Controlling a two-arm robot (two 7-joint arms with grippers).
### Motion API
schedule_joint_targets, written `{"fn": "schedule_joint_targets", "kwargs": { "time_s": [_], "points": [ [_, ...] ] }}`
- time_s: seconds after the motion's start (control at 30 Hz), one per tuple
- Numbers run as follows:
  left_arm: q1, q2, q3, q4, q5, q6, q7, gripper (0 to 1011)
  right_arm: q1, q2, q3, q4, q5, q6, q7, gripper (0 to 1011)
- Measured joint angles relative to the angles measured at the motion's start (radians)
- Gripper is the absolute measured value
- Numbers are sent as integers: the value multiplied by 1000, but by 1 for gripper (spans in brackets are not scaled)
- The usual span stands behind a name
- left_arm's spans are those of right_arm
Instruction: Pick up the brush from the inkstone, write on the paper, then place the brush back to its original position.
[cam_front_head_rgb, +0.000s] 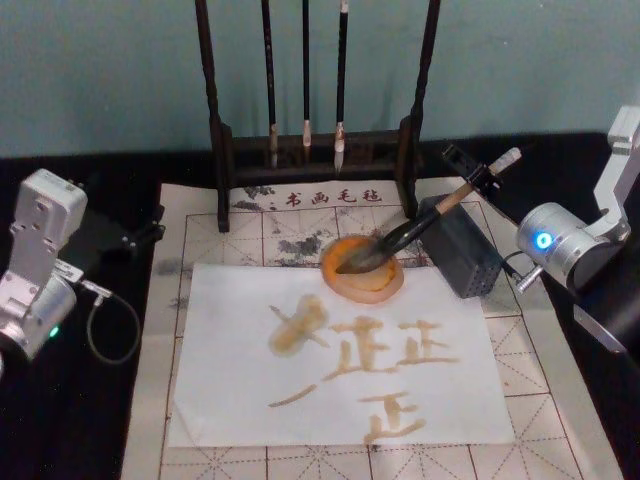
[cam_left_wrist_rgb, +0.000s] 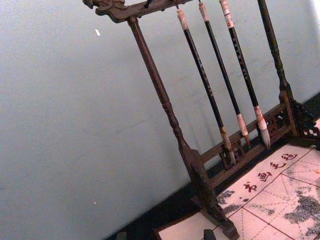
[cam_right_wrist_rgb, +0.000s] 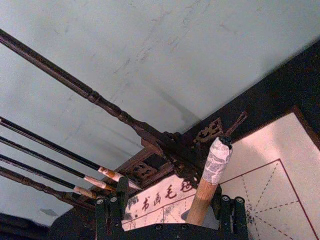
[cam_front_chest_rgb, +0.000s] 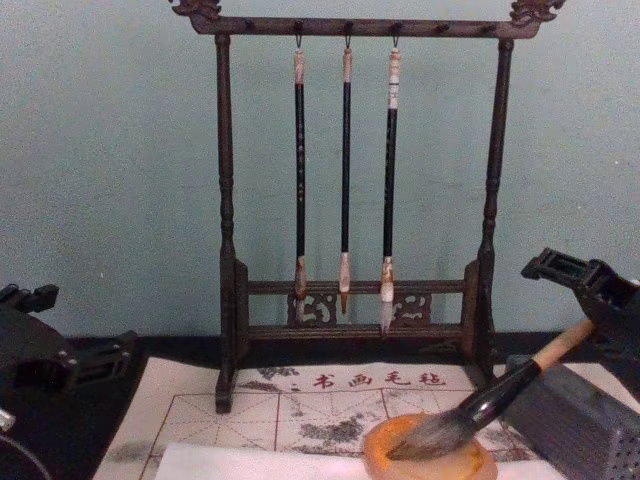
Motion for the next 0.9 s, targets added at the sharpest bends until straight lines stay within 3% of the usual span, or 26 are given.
{"fn": "schedule_joint_targets", "kwargs": {
  "time_s": [0.5, 0.77, 0.9],
  "points": [
    [0, 0, 0, 0, 0, 0, 0, 1001, -29, 41, -11, -37, 40, -2, -35, 1000],
    [0, 0, 0, 0, 0, 0, 0, 1001, -84, 91, -12, -107, 54, -29, -35, 1000],
    [0, 0, 0, 0, 0, 0, 0, 1001, -129, 126, -14, -159, 25, -67, -17, 1000]
  ]
}}
